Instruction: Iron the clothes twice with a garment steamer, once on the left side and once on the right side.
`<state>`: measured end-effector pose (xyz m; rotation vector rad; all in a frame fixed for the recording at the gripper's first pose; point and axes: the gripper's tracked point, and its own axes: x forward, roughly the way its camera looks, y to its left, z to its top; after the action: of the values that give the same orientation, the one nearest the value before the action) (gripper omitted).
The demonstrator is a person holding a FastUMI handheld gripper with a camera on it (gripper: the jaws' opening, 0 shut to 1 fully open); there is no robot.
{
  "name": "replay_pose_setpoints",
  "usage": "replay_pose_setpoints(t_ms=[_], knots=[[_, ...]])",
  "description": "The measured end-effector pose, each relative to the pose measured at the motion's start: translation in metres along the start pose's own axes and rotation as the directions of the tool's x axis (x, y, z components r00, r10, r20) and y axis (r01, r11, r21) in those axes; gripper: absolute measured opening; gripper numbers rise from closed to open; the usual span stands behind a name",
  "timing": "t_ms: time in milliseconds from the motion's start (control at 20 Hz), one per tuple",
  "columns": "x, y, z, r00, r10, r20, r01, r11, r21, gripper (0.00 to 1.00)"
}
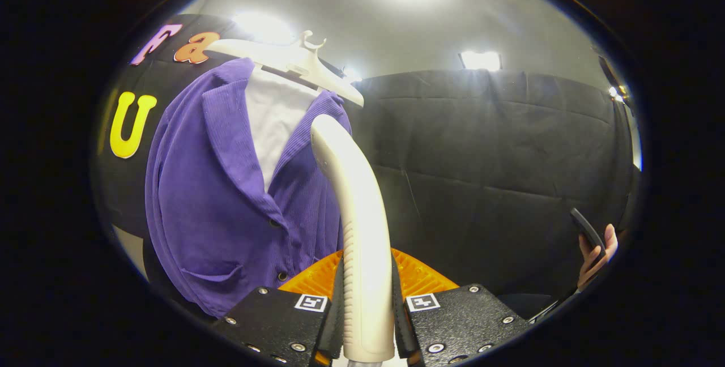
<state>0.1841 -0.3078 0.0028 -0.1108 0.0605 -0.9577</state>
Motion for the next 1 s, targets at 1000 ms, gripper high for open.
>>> replay_pose_setpoints(t_ms=[1000], knots=[[0.1,0.027,0.033,0.997,-0.014,0.08,0.016,1.0,-0.018,0.36]])
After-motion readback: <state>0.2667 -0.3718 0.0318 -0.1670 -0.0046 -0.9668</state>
